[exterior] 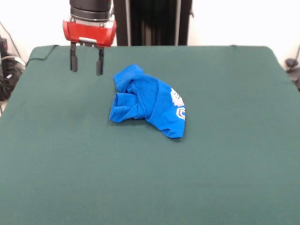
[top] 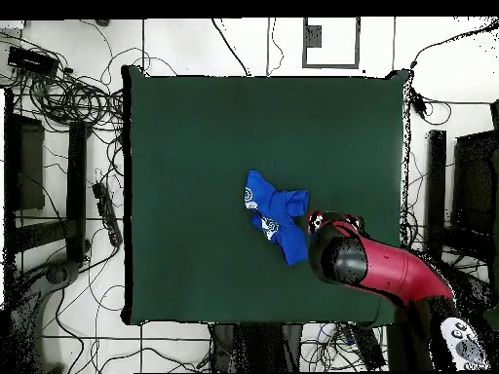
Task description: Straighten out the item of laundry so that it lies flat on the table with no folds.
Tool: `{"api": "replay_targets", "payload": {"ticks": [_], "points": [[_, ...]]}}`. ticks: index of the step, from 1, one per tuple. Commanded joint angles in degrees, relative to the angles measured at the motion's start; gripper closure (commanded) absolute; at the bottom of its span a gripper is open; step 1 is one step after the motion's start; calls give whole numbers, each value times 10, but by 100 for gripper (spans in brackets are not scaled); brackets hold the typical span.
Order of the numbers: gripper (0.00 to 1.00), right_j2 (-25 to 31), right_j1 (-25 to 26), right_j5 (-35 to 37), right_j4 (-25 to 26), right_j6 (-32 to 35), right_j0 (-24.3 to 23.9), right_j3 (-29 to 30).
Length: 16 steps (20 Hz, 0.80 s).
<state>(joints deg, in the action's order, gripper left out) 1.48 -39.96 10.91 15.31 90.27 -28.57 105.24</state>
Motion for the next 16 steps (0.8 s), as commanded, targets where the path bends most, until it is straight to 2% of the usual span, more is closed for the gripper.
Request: {"api": "replay_targets", "payload": {"ticks": [1,16], "points": [[0,100,-23,34,31,-18,-81,40],[0,110,-8,77,35,-7,-71,2]]}}
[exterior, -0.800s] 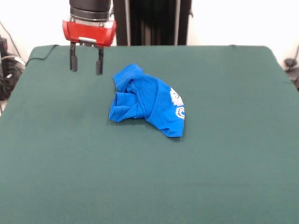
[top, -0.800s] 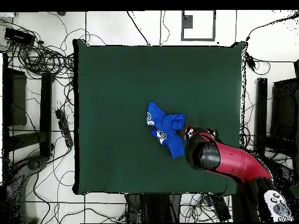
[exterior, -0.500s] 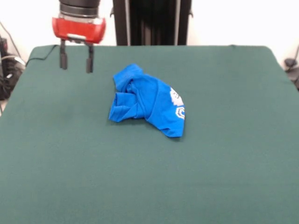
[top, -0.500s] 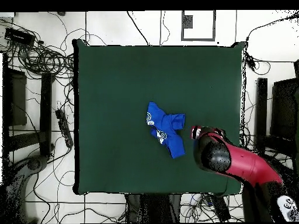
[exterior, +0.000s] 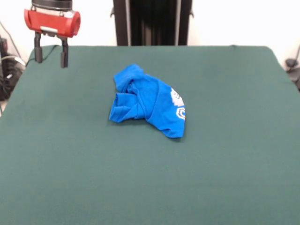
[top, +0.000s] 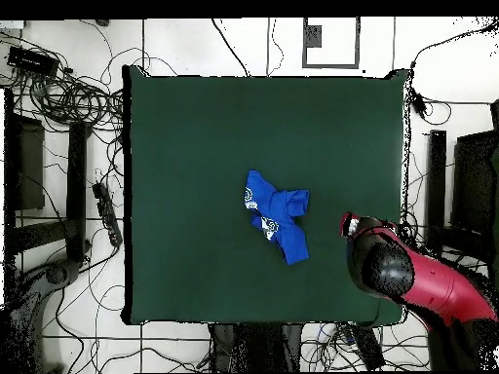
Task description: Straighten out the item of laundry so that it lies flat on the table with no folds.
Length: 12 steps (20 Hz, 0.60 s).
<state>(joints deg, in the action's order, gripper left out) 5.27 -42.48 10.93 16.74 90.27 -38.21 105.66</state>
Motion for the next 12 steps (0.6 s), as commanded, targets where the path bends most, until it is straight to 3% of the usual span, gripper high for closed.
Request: {"api": "replay_targets", "payload": {"ticks": [1,12], "points": [[0,73,17,78,20,-7,27,-3],[0,69,14,67,22,7,33,10]]}}
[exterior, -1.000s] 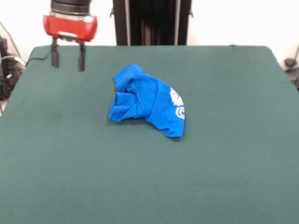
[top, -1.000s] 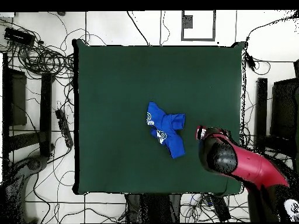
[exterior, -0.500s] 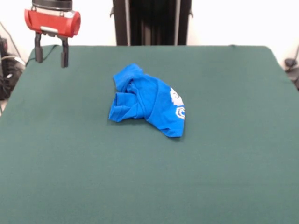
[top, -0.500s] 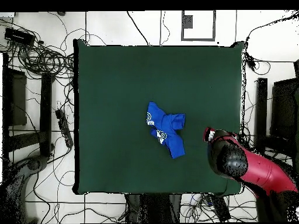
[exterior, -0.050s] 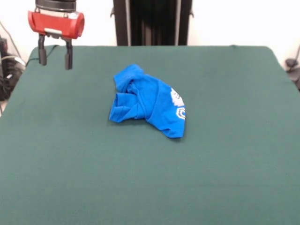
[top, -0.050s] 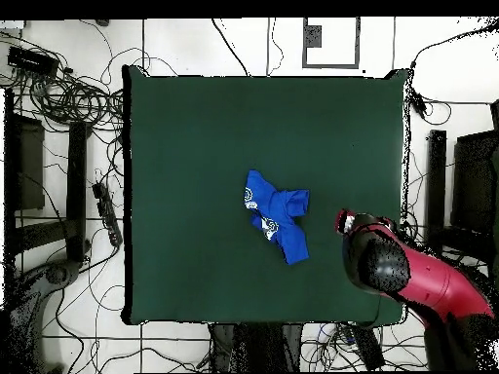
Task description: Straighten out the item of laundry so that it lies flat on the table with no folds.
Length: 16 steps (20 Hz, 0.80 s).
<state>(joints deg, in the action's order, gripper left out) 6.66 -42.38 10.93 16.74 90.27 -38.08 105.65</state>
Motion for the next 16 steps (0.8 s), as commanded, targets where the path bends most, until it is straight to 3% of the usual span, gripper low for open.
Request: {"api": "replay_targets", "payload": {"ticks": [1,16], "points": [[0,56,13,68,22,8,33,9],[0,38,19,38,9,51,76,21]]}}
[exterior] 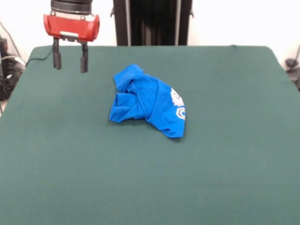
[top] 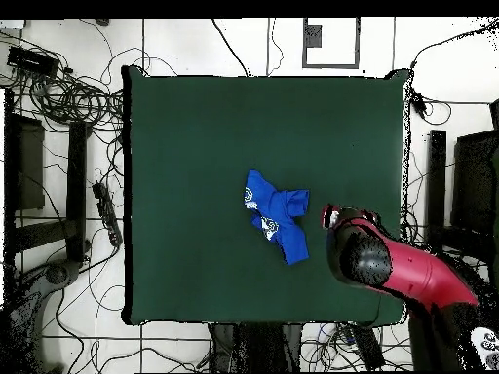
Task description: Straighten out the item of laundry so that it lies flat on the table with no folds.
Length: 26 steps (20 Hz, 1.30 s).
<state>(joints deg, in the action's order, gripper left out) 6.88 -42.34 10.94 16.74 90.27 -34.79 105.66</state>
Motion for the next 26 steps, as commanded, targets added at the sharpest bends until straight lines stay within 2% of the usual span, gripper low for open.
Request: {"api": "replay_targets", "payload": {"ticks": [1,3,11,14,21,26], "points": [[0,36,18,32,9,54,43,27],[0,47,22,16,5,61,41,36],[0,10,11,-11,-10,109,101,49],[0,0,21,-42,-14,128,123,51],[0,3,66,-111,-32,155,155,49],[0,-34,103,-157,-52,159,193,28]]}}
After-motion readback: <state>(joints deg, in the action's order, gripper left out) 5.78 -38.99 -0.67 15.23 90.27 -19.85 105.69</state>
